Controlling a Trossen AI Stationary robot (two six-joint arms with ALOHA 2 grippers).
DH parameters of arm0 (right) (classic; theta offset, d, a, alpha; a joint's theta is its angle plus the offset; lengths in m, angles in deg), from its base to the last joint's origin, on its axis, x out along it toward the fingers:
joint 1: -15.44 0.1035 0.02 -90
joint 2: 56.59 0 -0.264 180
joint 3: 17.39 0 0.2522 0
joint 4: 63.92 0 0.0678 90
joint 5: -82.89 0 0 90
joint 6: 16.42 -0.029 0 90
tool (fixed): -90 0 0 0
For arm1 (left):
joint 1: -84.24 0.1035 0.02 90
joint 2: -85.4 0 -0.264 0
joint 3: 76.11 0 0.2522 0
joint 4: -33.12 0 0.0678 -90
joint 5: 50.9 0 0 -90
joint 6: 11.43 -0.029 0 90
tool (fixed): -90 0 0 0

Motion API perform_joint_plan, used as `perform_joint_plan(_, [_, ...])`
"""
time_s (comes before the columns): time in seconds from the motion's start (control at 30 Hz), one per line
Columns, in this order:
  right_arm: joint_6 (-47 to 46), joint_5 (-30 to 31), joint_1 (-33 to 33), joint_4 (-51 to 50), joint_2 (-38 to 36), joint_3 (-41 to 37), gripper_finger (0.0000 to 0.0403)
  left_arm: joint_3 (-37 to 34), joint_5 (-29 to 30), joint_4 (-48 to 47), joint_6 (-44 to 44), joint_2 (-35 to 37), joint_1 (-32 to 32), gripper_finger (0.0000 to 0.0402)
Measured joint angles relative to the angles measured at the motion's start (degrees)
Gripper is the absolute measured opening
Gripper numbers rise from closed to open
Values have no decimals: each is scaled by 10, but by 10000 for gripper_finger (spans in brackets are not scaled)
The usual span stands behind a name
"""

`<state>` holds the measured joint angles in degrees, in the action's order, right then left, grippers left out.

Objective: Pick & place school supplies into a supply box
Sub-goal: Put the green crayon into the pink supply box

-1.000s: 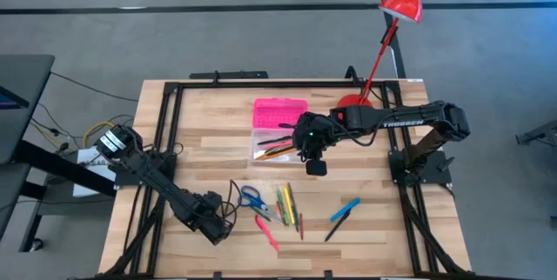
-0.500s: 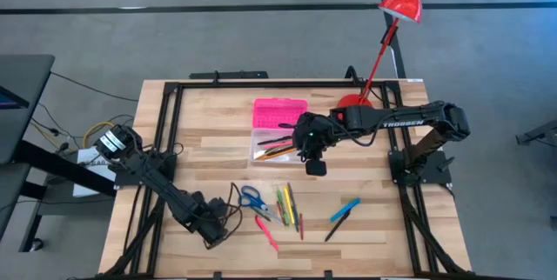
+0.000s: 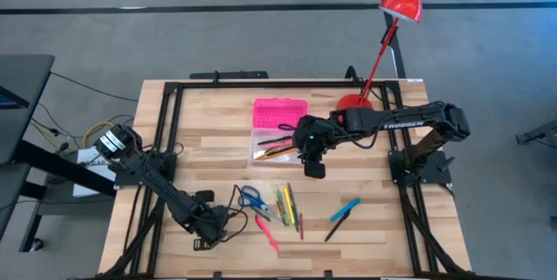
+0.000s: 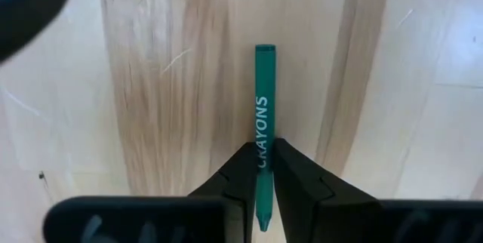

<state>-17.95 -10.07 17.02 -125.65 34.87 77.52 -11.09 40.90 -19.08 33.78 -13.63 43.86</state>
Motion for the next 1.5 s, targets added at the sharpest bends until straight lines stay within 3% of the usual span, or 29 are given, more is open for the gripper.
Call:
perform_joint_plan(0.63, [0, 7, 26, -6, 0, 0, 67, 33, -13, -36, -24, -5, 2, 13])
perform_joint_plan(0.8, [1, 7, 25, -17, 0, 0, 67, 59, 24, -92, -24, -9, 5, 11])
perform_joint_plan(1.0, [5, 7, 25, -22, 0, 0, 67, 98, 24, -166, -23, -8, 16, 10])
perform_joint_plan(1.23, [5, 7, 25, -78, 0, 0, 67, 165, 89, -274, -62, -6, 74, 12])
perform_joint_plan(1.5, [-15, 9, 30, -108, 0, 0, 67, 215, 161, -270, -184, -5, 229, 12])
